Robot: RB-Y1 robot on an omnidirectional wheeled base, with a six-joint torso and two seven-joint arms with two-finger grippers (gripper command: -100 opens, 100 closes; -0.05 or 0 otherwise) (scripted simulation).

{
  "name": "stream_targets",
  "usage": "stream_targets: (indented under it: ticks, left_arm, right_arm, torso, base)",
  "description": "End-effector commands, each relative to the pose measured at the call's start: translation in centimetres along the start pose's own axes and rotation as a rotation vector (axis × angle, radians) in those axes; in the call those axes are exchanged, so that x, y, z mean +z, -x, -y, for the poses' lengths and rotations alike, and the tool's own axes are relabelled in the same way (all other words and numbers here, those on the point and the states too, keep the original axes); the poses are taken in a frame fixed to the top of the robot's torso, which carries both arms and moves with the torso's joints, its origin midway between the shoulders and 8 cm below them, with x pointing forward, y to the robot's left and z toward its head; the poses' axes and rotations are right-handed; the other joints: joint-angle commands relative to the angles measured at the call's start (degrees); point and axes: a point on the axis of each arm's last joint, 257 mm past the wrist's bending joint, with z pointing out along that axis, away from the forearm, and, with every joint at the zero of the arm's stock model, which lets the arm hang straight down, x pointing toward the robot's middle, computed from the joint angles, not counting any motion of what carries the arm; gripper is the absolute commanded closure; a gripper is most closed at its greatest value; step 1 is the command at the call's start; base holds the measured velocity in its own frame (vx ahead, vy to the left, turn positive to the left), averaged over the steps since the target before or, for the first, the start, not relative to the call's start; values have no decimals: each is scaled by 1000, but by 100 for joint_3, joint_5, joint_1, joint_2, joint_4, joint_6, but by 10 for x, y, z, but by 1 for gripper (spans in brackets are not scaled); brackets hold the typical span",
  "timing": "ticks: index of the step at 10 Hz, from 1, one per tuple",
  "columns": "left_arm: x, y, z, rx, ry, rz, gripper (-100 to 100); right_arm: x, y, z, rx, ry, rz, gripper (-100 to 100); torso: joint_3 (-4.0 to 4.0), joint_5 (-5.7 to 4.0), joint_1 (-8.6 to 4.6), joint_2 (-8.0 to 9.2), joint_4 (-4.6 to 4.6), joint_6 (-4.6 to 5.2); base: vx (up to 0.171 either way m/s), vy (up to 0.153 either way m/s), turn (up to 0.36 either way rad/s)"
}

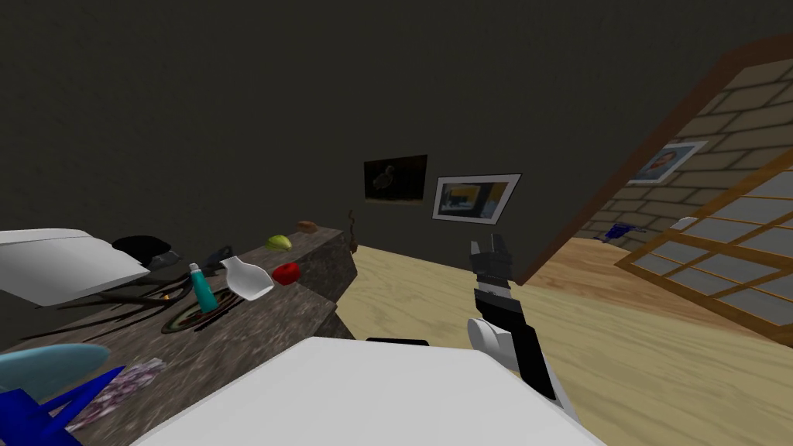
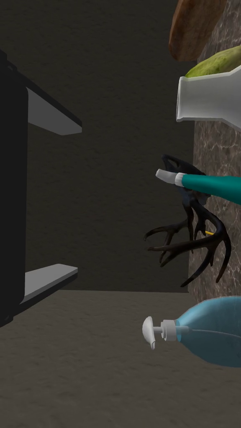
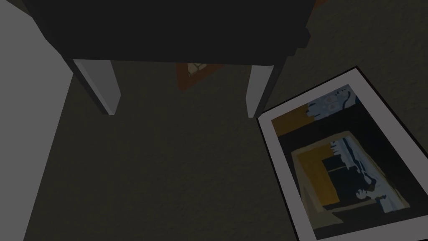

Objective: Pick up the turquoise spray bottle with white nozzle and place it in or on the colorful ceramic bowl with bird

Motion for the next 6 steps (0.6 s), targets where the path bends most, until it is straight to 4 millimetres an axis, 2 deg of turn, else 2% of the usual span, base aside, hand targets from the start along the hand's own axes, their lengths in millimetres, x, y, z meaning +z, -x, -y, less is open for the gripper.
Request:
stream_targets:
  ticks: [1,6]
  left_arm:
    - [0,0,0,0,0,0,0]
    - [0,0,0,0,0,0,0]
  right_arm:
    - [0,0,0,0,0,0,0]
    - [0,0,0,0,0,0,0]
  torso:
    - [0,0,0,0,0,0]
    - [-4,1,2,-6,-2,0]
  base:
    - [0,0,0]
    - [0,0,0]
